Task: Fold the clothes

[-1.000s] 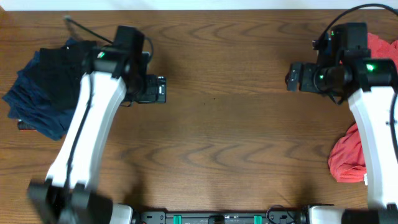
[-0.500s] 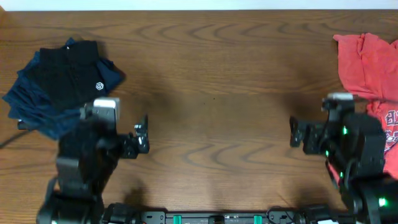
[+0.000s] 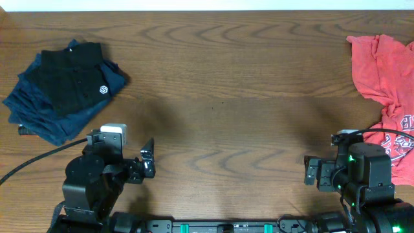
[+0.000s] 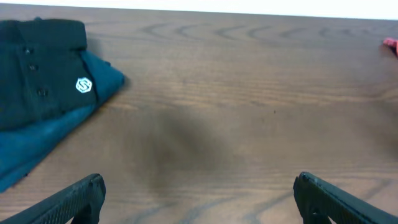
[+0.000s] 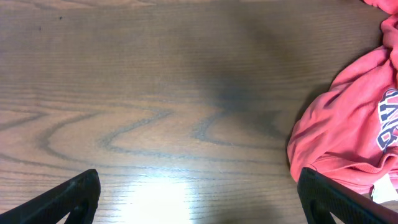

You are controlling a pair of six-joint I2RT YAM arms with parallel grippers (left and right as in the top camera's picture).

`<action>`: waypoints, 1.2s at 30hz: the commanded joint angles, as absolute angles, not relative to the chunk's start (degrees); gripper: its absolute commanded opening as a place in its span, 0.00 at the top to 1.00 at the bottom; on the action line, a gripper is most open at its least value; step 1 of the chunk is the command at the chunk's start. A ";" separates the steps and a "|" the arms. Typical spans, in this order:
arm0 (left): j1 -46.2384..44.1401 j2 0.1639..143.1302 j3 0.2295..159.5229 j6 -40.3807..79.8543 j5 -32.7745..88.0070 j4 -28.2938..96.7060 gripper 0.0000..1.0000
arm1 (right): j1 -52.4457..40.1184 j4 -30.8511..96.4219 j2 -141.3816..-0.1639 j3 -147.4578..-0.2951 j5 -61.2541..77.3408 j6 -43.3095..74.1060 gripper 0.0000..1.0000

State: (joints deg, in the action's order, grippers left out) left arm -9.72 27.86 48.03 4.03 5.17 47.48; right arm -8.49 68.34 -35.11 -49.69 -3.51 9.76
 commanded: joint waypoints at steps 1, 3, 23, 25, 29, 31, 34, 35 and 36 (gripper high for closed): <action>-9.74 27.64 47.94 3.07 5.34 48.29 0.02 | -9.02 68.49 -34.87 -49.41 -4.27 9.15 0.01; -9.74 27.64 47.94 3.05 5.34 48.90 0.02 | -9.02 68.49 -34.87 -49.41 -4.27 9.15 0.01; -9.74 27.64 47.94 3.07 5.34 50.54 0.02 | -4.56 17.30 -9.82 -19.79 5.06 -1.83 0.01; -9.74 27.64 47.94 3.07 5.34 50.54 0.02 | -3.53 11.29 -8.38 -15.90 6.48 -1.83 0.01; -9.74 27.64 47.94 3.07 5.34 50.54 0.02 | -1.96 -1.08 -6.35 -9.28 6.68 -1.85 0.01; -9.74 27.64 47.94 3.07 5.34 50.54 0.02 | -1.26 -5.63 -4.95 -6.68 6.28 -1.85 0.01; -9.74 27.64 47.94 3.07 5.34 50.54 0.02 | -0.25 -9.37 -2.35 -3.38 4.89 -1.85 0.01; -9.74 27.66 47.94 3.07 5.34 50.57 0.02 | 0.08 -9.69 -0.99 -2.11 4.12 -1.85 0.01; -9.74 27.64 47.94 3.05 5.34 50.57 0.02 | 0.40 -9.80 -0.10 -1.23 3.62 -1.87 0.01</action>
State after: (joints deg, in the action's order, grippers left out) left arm -9.72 27.86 48.01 4.03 5.19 50.59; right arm -0.67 -9.34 -2.39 -3.62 5.26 -0.93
